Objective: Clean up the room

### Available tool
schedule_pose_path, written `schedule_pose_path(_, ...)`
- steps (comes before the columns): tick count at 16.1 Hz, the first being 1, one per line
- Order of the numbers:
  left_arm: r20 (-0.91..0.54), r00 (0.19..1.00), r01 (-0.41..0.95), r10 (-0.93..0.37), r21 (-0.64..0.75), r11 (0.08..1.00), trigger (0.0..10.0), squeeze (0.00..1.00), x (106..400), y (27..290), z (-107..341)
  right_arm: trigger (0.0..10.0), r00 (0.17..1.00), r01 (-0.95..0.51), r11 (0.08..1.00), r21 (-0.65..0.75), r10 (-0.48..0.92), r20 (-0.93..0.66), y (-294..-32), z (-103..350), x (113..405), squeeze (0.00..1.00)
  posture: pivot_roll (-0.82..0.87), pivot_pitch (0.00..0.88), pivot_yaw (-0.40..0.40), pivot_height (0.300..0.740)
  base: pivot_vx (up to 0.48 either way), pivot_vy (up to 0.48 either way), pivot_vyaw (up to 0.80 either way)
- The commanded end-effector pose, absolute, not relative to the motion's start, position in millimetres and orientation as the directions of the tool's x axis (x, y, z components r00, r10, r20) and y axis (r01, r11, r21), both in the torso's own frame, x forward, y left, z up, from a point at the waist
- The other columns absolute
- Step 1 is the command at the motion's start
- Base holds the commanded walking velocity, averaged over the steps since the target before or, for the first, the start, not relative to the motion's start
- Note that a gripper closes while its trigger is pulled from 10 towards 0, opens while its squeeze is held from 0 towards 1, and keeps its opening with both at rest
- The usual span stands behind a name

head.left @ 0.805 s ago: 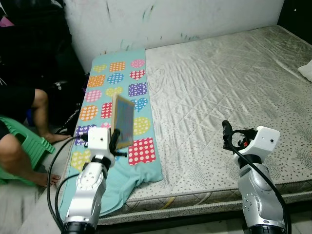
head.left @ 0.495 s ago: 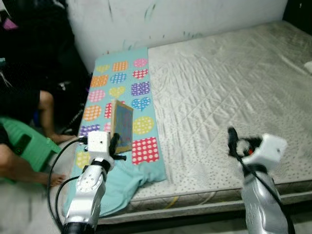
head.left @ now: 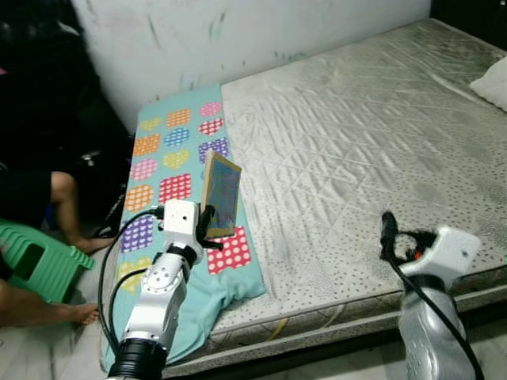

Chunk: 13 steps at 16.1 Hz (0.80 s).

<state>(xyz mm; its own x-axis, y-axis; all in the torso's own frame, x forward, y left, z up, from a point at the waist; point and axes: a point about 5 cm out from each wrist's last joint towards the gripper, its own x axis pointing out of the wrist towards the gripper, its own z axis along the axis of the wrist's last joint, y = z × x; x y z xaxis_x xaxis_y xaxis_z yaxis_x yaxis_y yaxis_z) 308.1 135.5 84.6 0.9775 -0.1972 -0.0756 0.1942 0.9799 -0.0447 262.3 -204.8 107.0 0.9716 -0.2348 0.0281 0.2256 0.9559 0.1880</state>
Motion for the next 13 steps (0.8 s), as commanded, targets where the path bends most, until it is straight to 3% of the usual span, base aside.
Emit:
schedule_pose_path(1, -0.032, 0.992, 0.124, -0.124, -0.021, 0.992, 10.0, 0.00, 308.1, 157.0, 92.0, 10.0, 0.983, 0.174, 0.965, 0.196, -0.181, 0.018, -192.0, 106.0, 267.5, 0.00, -0.28, 0.064, 0.196, 0.740, 0.000, 0.000, 0.00)
schedule_pose_path(8, 0.049, 0.989, -0.141, 0.139, 0.027, 0.990, 10.0, 0.00, 289.4, 213.0, 105.3, 10.0, 0.995, -0.102, 0.970, 0.219, 0.102, 0.010, -133.3, 108.5, 323.1, 0.00, -0.03, 0.004, 0.040, 0.740, 0.000, 0.000, 0.00)
schedule_pose_path(13, 0.042, 0.978, -0.205, 0.204, 0.030, 0.978, 10.0, 0.00, 268.5, 224.4, 100.8, 10.0, 0.988, -0.153, 0.964, 0.215, 0.156, 0.005, -123.8, 105.4, 334.5, 0.00, 0.02, 0.009, -0.007, 0.740, 0.000, 0.000, 0.00)
